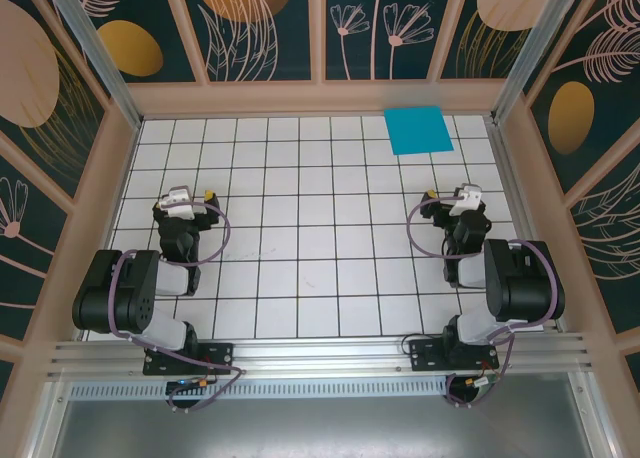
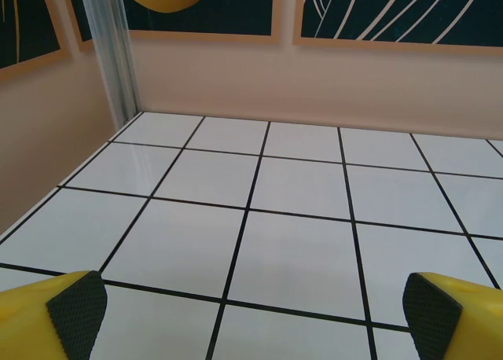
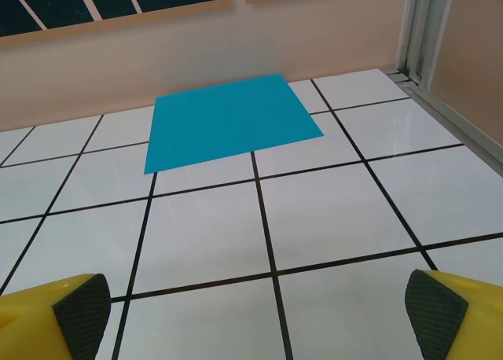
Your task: Fold a paper plane with a square sheet of paper (pick it up from the middle)
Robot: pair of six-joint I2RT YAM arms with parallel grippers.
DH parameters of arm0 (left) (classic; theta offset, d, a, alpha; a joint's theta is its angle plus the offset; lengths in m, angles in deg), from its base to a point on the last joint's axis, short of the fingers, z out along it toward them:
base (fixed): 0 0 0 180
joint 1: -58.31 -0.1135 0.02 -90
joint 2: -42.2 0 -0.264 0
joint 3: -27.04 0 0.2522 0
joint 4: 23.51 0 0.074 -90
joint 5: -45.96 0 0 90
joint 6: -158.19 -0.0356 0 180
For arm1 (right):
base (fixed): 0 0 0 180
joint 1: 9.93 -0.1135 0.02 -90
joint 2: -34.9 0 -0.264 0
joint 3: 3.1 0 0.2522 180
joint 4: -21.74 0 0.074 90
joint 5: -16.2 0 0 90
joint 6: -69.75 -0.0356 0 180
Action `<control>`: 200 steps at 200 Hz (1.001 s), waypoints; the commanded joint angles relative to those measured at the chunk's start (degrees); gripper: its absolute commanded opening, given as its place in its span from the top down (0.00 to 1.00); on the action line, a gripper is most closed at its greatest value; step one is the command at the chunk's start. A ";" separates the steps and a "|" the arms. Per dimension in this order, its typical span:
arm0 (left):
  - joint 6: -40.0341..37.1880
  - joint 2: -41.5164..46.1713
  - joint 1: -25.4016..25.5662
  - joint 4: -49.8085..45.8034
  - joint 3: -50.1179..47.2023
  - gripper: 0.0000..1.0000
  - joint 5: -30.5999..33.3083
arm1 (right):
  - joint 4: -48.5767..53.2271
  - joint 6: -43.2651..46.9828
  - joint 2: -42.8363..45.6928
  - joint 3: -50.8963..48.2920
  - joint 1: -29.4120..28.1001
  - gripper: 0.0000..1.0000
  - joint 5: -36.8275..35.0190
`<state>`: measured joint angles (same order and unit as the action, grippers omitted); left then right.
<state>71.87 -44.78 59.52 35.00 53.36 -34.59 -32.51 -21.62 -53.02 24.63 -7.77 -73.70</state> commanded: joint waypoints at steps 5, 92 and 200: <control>0.98 -0.30 -0.34 2.27 0.33 0.02 0.30 | -3.00 0.55 -0.25 -0.44 -0.22 0.01 0.93; 1.01 -0.36 -0.39 2.26 0.36 0.02 0.29 | -3.01 0.58 -0.25 -0.44 -0.23 0.01 0.94; 1.26 2.13 -0.33 -0.53 0.86 0.02 0.89 | 2.86 0.57 3.82 1.11 -0.83 0.01 -0.70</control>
<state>71.89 -44.71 59.52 35.00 53.36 -34.57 -32.40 -21.62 -52.93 24.63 -7.77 -73.75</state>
